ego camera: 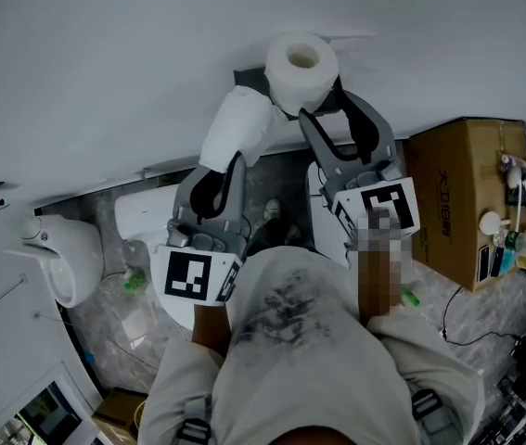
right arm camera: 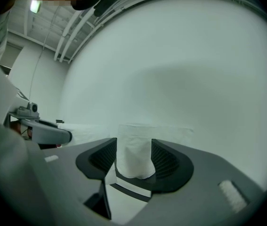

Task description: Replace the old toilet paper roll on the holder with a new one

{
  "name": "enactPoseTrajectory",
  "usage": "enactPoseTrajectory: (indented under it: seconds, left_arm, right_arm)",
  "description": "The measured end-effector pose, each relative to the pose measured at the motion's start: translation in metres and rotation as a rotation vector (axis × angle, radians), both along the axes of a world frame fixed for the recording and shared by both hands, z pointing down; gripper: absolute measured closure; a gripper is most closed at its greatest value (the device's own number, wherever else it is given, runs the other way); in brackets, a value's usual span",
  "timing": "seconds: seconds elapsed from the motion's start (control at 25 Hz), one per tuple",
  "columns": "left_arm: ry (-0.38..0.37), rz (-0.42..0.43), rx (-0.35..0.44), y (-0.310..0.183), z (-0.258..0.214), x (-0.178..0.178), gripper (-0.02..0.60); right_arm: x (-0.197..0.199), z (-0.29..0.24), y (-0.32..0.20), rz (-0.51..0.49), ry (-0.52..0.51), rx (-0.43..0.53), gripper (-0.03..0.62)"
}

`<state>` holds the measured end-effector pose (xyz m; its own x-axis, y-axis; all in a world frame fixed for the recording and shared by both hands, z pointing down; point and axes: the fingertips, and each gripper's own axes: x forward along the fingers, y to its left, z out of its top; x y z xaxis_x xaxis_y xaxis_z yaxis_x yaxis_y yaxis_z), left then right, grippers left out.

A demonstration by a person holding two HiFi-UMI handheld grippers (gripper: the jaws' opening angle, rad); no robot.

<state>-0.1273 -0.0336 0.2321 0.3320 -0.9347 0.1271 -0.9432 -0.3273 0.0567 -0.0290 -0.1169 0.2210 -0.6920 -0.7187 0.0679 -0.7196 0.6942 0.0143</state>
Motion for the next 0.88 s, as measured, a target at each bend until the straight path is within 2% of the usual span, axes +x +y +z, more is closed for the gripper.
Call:
enactPoseTrajectory:
  seconds: [0.48, 0.72, 0.88]
  left_arm:
    - [-0.011, -0.021, -0.013, -0.016, 0.003, -0.013, 0.561]
    - [-0.001, -0.025, -0.016, -0.021, 0.005, -0.019, 0.561]
    - [-0.002, -0.022, -0.009, -0.023, 0.006, -0.019, 0.561]
  right_arm:
    - [-0.016, 0.008, -0.021, 0.007, -0.018, -0.042, 0.210]
    - [-0.026, 0.009, -0.037, 0.029, -0.007, -0.047, 0.164]
    - [-0.029, 0.011, -0.045, 0.044, 0.000, -0.047, 0.157]
